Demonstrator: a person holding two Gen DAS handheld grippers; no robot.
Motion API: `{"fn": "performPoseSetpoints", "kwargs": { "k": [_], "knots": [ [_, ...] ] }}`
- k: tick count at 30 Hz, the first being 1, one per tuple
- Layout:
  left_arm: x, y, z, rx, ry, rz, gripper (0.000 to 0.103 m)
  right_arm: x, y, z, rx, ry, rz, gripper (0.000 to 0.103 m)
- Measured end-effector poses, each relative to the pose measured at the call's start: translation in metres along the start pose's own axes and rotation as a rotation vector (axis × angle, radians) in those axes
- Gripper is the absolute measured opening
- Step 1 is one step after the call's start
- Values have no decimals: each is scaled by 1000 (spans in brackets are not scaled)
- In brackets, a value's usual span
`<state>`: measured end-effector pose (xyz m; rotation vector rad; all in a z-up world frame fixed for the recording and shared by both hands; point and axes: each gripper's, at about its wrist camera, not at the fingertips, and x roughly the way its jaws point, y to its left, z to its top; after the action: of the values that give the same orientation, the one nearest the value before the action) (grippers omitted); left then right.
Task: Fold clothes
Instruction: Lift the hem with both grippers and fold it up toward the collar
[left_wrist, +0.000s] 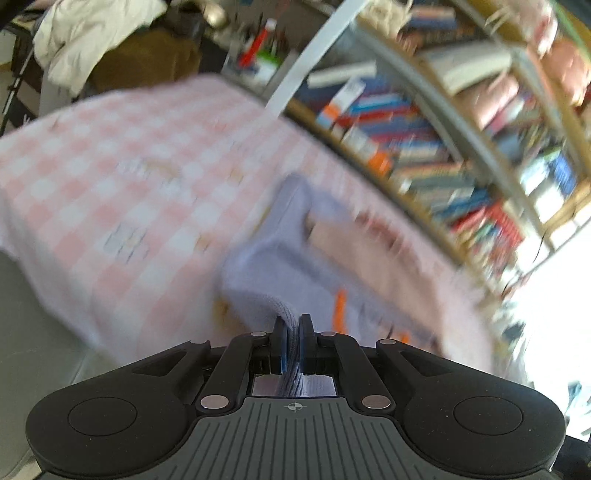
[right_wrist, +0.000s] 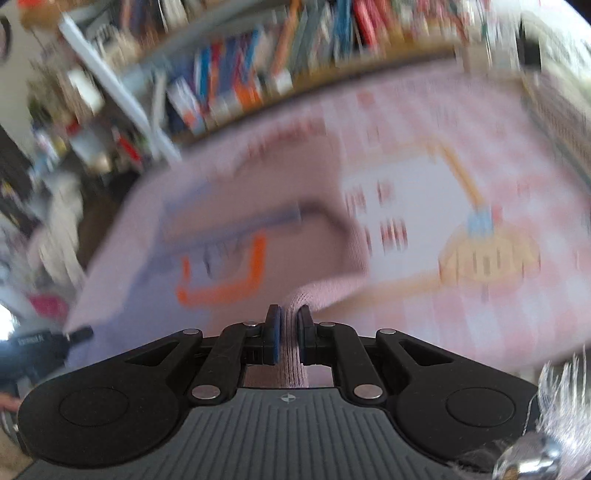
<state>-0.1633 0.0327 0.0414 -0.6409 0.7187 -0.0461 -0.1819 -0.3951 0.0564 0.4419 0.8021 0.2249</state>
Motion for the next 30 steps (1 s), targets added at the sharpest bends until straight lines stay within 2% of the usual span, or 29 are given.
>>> {"fn": "performPoseSetpoints", "kwargs": {
  "k": [3, 6, 12, 16, 23, 25, 27, 28, 29, 30],
  "knots": [
    [13, -8, 22, -16, -74, -31, 4, 4, -1, 28, 44, -98, 22, 8],
    [31, -17, 43, -34, -119, -60, 4, 18, 0, 55, 66, -150, 29, 8],
    [75, -24, 86, -32, -145, -87, 4, 51, 2, 111, 132, -206, 2, 8],
    [112, -27, 105, -23, -114, -63, 4, 84, -2, 138, 193, -191, -26, 8],
    [171, -20, 119, -2, -3, 13, 5, 150, -11, 162, 256, -126, -102, 9],
    [185, -17, 121, 15, 41, 37, 13, 165, -13, 165, 258, -116, -135, 12],
    [195, -15, 123, 37, 79, 54, 18, 172, -15, 168, 246, -128, -175, 25],
    [198, -15, 124, 47, 92, 58, 26, 173, -15, 170, 234, -139, -188, 44],
    [198, -15, 126, 65, 83, 65, 33, 173, -16, 171, 217, -150, -191, 49],
    [196, -16, 129, 88, 63, 72, 52, 173, -16, 172, 199, -157, -192, 49]
  ]
}}
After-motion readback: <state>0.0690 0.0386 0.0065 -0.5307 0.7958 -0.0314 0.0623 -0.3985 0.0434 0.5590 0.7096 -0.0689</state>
